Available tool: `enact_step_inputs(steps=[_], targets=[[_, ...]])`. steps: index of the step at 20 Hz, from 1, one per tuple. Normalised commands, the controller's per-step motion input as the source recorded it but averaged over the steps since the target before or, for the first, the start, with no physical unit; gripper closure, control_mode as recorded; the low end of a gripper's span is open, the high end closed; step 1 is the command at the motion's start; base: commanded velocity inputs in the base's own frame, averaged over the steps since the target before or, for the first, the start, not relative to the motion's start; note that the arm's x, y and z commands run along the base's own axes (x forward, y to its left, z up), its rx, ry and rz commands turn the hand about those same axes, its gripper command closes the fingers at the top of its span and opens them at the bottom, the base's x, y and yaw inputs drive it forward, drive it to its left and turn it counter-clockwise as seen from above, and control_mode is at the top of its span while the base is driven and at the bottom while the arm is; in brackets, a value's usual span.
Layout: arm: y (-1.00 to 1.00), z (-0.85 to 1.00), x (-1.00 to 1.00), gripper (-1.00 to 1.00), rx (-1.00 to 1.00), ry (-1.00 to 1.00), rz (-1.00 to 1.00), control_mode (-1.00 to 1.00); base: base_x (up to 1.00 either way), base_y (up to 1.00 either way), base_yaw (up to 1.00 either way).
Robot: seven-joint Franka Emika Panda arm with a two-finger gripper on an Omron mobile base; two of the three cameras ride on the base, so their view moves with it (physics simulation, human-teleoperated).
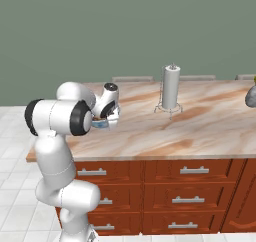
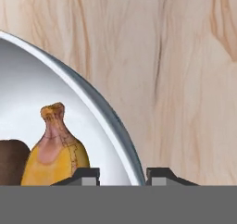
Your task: The microwave is finished heating the chicken drumstick and potato. Take the bowl containing the food and place it on the dining counter.
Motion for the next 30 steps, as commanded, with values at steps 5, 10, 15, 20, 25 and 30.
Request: enact_step_inputs(steps=[5, 10, 15, 20, 25, 30], targets=[[0.00, -0.13, 0.04, -1.00, 0.00, 0.00, 0.00, -1.00, 0.00, 0.00, 0.00], [0.00, 0.15, -0.08, -1.00, 0.00, -0.04, 0.00, -1.00, 0.00, 0.00, 0.00], [-0.01, 0.81, -0.71, -1.00, 0.00, -0.19, 0.00, -1.00, 0.00, 0.00, 0.00], [-0.18, 1.00, -1.00, -1.00, 0.03, -0.21, 0.00, -1.00, 0.00, 0.00, 0.00], [-0.17, 1.00, -1.00, -1.00, 0.02, -0.24, 0.00, -1.00, 0.00, 0.00, 0.00], [-0.22, 1.00, -1.00, -1.00, 0.00, -0.18, 0.00, -1.00, 0.00, 0.00, 0.00]])
